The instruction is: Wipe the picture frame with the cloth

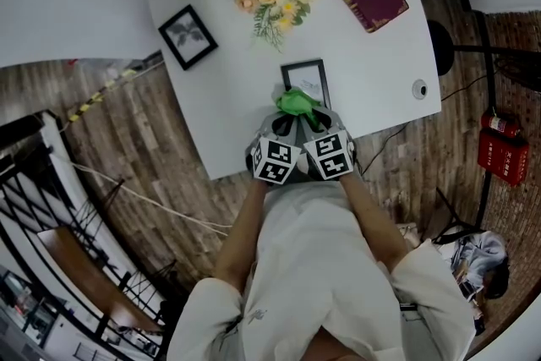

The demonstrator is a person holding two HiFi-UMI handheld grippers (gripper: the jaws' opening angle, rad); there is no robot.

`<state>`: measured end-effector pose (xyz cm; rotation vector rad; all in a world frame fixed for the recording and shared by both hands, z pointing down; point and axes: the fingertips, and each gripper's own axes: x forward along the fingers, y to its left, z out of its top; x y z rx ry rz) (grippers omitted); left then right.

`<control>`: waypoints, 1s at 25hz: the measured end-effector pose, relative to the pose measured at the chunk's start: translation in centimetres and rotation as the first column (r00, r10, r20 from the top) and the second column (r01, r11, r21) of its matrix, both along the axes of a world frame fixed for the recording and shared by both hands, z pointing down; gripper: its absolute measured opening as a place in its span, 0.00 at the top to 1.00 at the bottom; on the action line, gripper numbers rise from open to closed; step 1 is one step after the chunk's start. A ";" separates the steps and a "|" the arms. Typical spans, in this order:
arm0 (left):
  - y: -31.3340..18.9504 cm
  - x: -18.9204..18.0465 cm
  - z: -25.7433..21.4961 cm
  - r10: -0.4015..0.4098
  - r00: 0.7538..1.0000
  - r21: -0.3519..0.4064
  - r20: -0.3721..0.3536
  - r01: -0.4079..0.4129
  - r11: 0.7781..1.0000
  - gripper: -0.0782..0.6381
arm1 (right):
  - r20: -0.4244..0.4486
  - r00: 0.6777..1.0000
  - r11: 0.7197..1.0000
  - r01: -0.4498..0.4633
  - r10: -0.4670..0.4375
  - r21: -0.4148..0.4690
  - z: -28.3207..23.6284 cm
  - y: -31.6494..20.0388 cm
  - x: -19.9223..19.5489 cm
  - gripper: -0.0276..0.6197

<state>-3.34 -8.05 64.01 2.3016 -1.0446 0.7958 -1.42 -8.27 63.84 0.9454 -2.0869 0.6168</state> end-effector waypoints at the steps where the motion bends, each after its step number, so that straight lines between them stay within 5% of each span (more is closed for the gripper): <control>1: 0.0 0.0 0.0 -0.001 1.000 0.000 -0.001 0.001 1.000 0.86 | -0.008 1.000 1.000 -0.001 0.001 0.004 0.0 0.0 0.3 0.85; 25: -0.2 0.0 0.3 0.006 1.000 -0.011 -0.001 -0.006 1.000 0.86 | -0.121 0.988 0.995 -0.093 0.097 0.038 -0.3 0.5 9.9 0.85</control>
